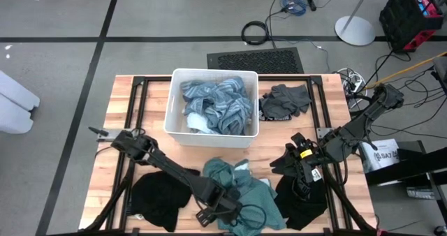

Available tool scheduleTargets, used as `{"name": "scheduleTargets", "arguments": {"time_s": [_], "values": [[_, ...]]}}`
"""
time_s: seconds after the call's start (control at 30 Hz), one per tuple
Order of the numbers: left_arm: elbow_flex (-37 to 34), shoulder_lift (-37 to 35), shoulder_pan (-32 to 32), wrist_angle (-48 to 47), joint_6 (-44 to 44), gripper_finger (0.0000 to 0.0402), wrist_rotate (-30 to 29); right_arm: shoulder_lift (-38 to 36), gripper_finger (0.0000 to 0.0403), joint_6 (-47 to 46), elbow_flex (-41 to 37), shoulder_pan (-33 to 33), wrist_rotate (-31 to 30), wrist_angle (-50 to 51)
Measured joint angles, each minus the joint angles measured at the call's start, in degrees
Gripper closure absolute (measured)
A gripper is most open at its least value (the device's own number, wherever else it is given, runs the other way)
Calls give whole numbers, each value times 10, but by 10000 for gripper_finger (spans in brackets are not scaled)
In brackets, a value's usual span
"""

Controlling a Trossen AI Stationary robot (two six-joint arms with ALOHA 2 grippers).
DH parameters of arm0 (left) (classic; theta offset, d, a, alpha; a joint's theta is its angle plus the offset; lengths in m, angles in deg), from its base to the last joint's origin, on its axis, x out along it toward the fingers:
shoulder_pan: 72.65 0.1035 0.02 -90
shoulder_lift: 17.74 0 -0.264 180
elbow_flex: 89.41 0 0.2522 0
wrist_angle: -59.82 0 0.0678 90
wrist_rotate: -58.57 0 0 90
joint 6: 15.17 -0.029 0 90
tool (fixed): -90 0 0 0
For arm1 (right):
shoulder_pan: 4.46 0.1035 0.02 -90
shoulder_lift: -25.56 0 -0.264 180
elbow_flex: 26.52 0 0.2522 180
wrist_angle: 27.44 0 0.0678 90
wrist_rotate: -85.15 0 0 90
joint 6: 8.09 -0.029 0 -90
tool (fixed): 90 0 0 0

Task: Sort clothes
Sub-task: Put the green polo shirt into the white laundry bin

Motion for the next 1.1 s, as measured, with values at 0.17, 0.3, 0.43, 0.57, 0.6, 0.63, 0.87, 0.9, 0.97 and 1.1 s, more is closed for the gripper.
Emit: {"name": "scheduleTargets", "arguments": {"time_s": [0.17,0.3,0.43,0.57,0.6,0.63,0.87,0.9,0.97,1.1], "values": [[2,34,1,-8,0,102,-37,0,206,0,0,0,0,1],[4,55,1,-13,51,102,-46,0,206,-1,0,0,0,1],[4,58,-1,-12,77,111,-53,0,206,-2,0,0,3,1],[3,54,-3,-17,80,152,-70,0,206,4,0,0,3,0],[3,54,-3,-18,85,167,-70,0,206,6,0,0,3,1],[3,54,-2,-20,92,184,-72,0,206,7,0,0,3,1],[2,50,0,-51,176,337,-76,0,206,17,0,0,3,1],[3,47,1,-59,183,360,-75,0,206,20,0,0,3,1],[4,37,3,-71,195,379,-75,0,206,25,0,0,3,1],[-1,10,16,-91,241,377,-91,0,206,44,0,0,2,1]]}}
